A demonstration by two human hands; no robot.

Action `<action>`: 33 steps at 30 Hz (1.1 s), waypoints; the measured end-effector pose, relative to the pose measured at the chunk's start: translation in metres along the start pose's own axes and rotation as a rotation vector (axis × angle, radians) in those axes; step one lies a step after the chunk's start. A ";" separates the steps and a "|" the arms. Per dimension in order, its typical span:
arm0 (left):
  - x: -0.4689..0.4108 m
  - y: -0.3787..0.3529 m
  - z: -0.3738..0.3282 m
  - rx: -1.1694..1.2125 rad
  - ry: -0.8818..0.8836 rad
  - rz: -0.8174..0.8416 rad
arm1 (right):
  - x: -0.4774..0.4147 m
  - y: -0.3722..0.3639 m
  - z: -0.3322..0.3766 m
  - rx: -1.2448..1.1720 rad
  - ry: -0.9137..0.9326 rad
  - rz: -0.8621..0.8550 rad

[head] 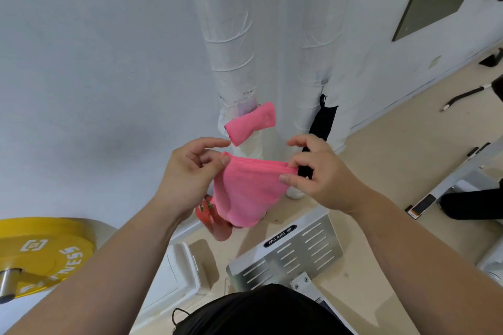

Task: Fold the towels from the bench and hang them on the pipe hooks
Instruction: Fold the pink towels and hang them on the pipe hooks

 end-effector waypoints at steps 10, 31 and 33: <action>-0.001 -0.044 -0.032 -0.129 0.207 0.617 | -0.008 0.026 0.018 -0.759 -0.084 0.041; -0.020 -0.082 -0.021 -0.346 0.184 0.392 | 0.037 -0.016 -0.022 -0.773 -0.219 0.158; -0.022 -0.076 -0.023 -0.286 0.164 0.313 | 0.038 -0.028 -0.027 -0.733 -0.223 0.190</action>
Point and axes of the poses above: each hand's wrist, its own x-axis away from the middle knuckle, its own y-axis out of the back of the hand, z = x × y, the point moved 6 cm from there along -x, towards the middle knuckle, and after that the axes turned 13 degrees about x, right-handed, at the moved point
